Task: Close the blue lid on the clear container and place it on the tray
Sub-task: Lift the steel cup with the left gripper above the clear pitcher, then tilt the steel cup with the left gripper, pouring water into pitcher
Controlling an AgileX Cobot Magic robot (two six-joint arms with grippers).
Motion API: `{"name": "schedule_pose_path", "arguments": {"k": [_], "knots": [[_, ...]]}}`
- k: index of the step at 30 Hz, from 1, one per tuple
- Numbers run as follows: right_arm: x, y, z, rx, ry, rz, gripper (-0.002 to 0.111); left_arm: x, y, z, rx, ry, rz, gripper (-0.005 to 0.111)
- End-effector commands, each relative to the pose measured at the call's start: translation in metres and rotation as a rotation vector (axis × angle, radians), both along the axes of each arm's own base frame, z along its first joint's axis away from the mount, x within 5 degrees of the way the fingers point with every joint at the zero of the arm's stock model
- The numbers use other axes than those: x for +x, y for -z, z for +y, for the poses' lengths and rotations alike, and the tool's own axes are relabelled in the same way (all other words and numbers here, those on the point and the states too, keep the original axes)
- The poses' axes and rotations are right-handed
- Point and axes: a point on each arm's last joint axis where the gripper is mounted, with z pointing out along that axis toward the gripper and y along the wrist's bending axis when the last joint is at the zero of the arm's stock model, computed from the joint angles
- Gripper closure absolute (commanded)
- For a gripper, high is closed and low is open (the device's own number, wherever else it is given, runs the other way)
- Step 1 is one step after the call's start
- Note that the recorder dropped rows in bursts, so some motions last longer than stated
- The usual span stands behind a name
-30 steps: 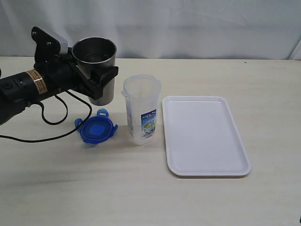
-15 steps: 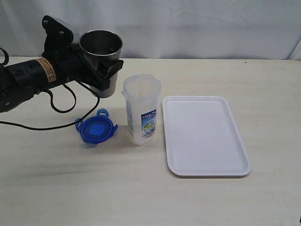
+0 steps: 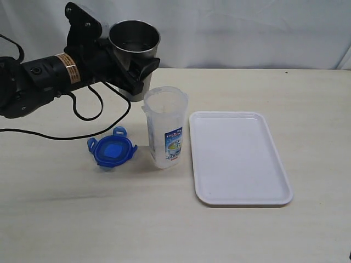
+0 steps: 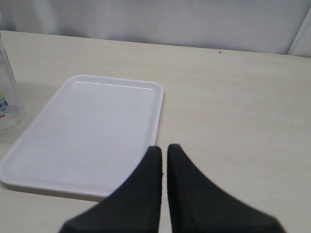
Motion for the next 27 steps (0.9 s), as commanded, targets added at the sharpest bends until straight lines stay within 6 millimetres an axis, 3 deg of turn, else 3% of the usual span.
{"name": "schedule_pose_path", "arguments": {"k": [1,27], "knots": [[0.0004,-0.0003,-0.0002,0.006,0.005,-0.007,0.104,-0.0014,-0.0198,-0.005,-0.044,0.057,-0.099,0.107],[0.0004,-0.0003,-0.0002,0.006,0.005,-0.007,0.104,-0.0082,-0.0125,-0.0108,0.194,0.199,-0.269,0.107]]}}
